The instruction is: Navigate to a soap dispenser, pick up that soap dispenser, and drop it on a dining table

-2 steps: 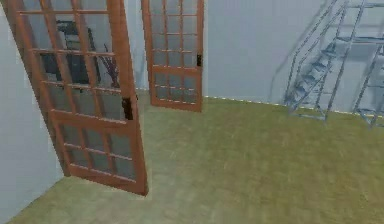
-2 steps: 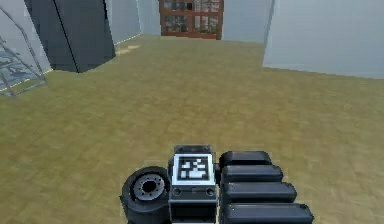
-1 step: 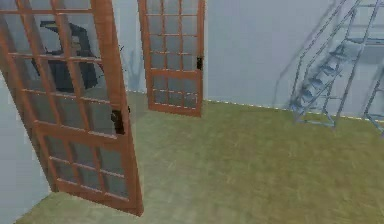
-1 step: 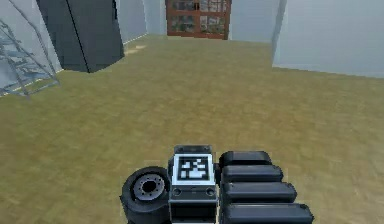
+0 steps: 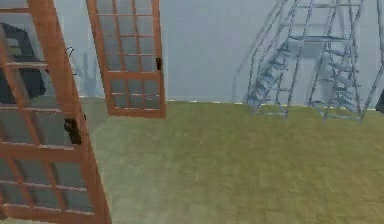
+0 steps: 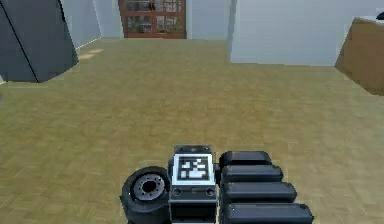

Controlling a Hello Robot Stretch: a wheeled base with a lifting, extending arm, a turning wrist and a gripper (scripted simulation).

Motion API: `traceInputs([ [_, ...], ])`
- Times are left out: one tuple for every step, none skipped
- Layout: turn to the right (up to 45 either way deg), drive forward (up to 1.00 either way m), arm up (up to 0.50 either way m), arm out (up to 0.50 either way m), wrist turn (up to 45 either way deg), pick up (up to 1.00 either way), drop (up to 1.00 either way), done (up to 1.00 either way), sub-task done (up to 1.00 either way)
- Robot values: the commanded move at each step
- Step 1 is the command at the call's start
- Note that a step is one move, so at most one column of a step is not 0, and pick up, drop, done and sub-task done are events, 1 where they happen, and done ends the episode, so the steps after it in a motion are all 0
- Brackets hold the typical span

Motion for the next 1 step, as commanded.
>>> traceInputs([
  [0.0, 1.00, 0.00, 0.00, 0.0, 0.00, 0.00, 0.00, 0.00],
])
